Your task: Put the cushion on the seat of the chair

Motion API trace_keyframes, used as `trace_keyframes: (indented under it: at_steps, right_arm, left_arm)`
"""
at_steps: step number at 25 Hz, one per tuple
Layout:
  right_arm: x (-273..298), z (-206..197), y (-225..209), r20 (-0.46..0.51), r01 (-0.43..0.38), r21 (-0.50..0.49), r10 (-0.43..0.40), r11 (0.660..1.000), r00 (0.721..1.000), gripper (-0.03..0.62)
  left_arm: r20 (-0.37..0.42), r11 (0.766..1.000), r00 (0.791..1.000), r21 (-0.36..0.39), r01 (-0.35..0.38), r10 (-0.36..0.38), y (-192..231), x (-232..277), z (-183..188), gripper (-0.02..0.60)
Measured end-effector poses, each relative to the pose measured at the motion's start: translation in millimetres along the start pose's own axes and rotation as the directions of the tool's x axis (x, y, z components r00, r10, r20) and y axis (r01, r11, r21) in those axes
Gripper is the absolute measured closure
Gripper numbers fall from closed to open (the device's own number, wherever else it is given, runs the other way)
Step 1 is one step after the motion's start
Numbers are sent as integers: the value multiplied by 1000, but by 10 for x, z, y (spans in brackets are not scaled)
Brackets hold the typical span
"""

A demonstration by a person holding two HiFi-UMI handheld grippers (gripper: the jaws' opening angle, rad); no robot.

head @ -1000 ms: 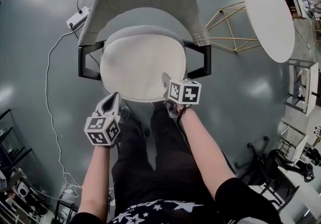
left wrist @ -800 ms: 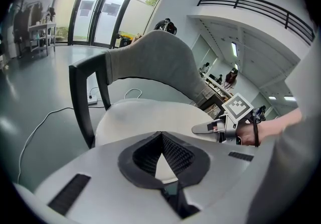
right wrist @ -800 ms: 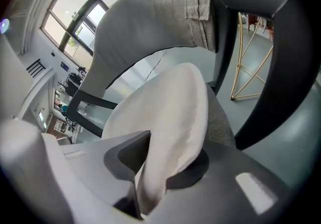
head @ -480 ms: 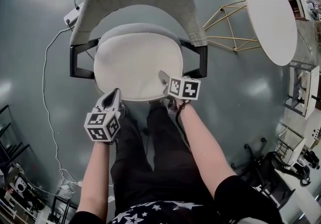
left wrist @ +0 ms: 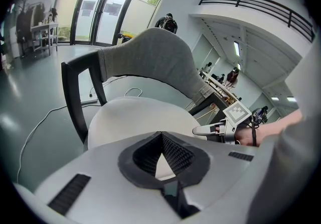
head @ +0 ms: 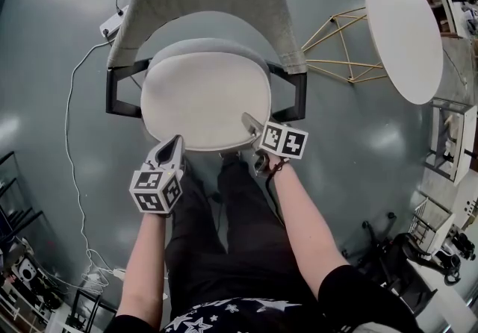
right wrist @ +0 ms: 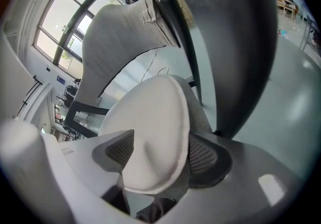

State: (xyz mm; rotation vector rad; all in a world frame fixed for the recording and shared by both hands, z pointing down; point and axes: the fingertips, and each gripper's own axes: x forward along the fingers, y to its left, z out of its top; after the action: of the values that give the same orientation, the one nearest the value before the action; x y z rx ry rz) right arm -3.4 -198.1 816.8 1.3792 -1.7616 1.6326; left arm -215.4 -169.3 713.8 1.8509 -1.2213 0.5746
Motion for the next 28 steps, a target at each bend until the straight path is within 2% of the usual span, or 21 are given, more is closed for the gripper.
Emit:
trace_keyframes:
  at_steps: [5, 10, 17, 22, 25, 28]
  right_arm:
    - [-217, -43, -61, 1, 27, -31, -27, 999, 1000, 302]
    - [-517, -39, -64, -9, 25, -27, -26, 999, 1000, 302]
    - [-850, -152, 480, -102, -59, -169, 42, 984, 994, 309]
    - [-921, -96, 1130, -112, -136, -319, 105, 938, 988, 378]
    - [-948, 44, 1527, -104, -185, -426, 155, 886, 982, 433]
    - [-1069, 96, 1902, -84, -216, -510, 202, 833, 976, 460]
  left_arm:
    - [22, 1000, 1000, -9, -16, 16, -43, -83, 52, 574]
    - [79, 997, 995, -58, -56, 61, -62, -296, 164, 574]
    - [191, 978, 970, -174, -116, 149, -101, -857, 347, 574]
    - [235, 957, 952, -255, -135, 197, -17, -1216, 305, 574]
    - [284, 951, 932, -273, -146, 225, -50, -1412, 331, 574]
    - [341, 948, 909, -284, -144, 240, -112, -1667, 333, 574]
